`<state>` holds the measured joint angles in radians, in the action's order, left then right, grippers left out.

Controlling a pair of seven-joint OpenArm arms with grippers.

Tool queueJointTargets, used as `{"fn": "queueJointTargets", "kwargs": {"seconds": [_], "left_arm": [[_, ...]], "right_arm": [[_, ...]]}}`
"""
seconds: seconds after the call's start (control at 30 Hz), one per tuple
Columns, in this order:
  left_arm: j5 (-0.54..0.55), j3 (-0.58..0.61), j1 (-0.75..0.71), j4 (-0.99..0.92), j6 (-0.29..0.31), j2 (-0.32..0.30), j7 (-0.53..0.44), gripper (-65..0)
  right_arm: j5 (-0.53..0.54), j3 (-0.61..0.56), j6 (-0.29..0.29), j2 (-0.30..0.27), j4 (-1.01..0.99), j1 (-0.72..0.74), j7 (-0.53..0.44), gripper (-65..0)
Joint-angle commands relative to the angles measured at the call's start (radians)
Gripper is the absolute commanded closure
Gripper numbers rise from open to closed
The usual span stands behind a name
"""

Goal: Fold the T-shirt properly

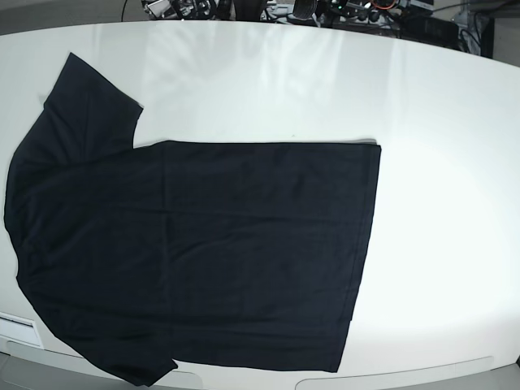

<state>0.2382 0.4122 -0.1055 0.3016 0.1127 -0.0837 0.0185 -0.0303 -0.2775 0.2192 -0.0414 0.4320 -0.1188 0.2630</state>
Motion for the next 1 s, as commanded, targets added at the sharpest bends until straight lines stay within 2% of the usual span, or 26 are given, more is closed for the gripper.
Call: {"fn": "queueJointTargets", "kwargs": {"seconds": [0.0, 0.13, 0.4, 0.97], "left_arm": [[-0.002, 0.001, -0.002, 0.006, 0.006, -0.003, -0.01, 0.0], [-0.002, 0.001, -0.002, 0.006, 0.006, -0.003, -0.011, 0.0], [-0.002, 0.001, -0.002, 0.006, 0.006, -0.003, -0.01, 0.0], [-0.003, 0.001, -0.002, 0.007, 0.006, -0.003, -0.01, 0.0]], "right_arm": [[-0.006, 0.002, -0.003, -0.003, 0.007, 0.0, 0.003, 0.0], [-0.055, 0.002, -0.014, -0.003, 0.007, 0.0, 0.003, 0.0], [-0.056, 0.002, 0.003, -0.003, 0.006, 0.0, 0.004, 0.0], [-0.053, 0.002, -0.02, -0.003, 0.007, 0.0, 0.018, 0.0]]}}
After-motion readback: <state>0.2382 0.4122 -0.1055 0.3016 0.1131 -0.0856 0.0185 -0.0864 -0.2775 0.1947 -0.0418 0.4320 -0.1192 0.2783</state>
